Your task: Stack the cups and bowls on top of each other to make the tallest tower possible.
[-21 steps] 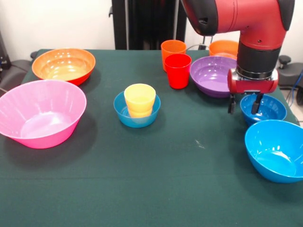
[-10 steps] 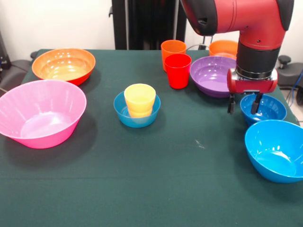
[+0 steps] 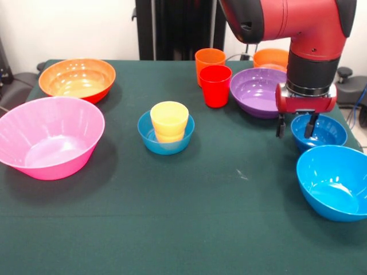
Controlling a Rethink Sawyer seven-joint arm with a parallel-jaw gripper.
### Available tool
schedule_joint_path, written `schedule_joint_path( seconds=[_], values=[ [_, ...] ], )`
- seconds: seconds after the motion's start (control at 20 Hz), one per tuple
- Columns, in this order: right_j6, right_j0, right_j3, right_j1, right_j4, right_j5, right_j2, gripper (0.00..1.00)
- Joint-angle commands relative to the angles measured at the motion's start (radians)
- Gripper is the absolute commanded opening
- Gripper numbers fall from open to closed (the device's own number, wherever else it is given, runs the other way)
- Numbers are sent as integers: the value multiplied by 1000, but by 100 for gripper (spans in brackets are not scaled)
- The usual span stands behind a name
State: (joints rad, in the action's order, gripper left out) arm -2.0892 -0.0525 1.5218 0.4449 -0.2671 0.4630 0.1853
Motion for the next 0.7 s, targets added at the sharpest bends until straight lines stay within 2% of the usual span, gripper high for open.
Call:
schedule_joint_path(
  seconds=[0.05,0.7],
  values=[
    [-4,17,2,-69,-82,-84,19,100],
    [-2,27,5,-77,-81,-106,-2,100]
  ],
)
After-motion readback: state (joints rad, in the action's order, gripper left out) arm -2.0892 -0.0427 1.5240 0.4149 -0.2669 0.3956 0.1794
